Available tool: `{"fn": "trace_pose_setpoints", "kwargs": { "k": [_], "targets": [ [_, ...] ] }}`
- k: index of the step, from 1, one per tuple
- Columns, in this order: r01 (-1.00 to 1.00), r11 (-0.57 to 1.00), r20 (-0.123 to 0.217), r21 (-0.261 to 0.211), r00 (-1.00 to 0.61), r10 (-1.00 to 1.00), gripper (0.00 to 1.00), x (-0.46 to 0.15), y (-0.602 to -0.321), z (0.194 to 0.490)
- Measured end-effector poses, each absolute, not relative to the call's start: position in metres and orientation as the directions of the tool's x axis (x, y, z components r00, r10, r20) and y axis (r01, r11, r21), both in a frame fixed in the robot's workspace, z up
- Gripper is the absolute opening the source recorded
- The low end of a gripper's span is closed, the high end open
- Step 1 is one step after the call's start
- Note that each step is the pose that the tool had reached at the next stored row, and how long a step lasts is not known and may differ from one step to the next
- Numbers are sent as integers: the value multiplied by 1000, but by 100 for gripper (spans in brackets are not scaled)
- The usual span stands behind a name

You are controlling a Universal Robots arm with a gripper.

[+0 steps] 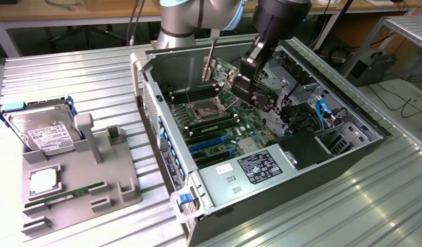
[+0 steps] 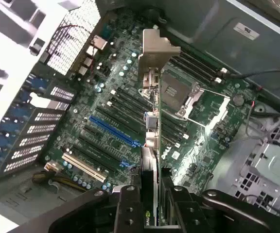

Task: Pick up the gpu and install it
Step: 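Insert the gpu into the slot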

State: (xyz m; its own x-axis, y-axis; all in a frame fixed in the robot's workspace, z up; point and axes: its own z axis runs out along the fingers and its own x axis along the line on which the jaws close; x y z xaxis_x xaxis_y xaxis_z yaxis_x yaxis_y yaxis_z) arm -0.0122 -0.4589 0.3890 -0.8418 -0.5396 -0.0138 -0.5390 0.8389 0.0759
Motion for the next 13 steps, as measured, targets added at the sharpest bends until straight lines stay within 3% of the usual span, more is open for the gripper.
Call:
{"fn": "trace_pose_setpoints", "kwargs": {
  "k": [13],
  "targets": [
    [-781, 620, -14, 76, -623, -782, 26, -12, -459, 378]
  ]
}}
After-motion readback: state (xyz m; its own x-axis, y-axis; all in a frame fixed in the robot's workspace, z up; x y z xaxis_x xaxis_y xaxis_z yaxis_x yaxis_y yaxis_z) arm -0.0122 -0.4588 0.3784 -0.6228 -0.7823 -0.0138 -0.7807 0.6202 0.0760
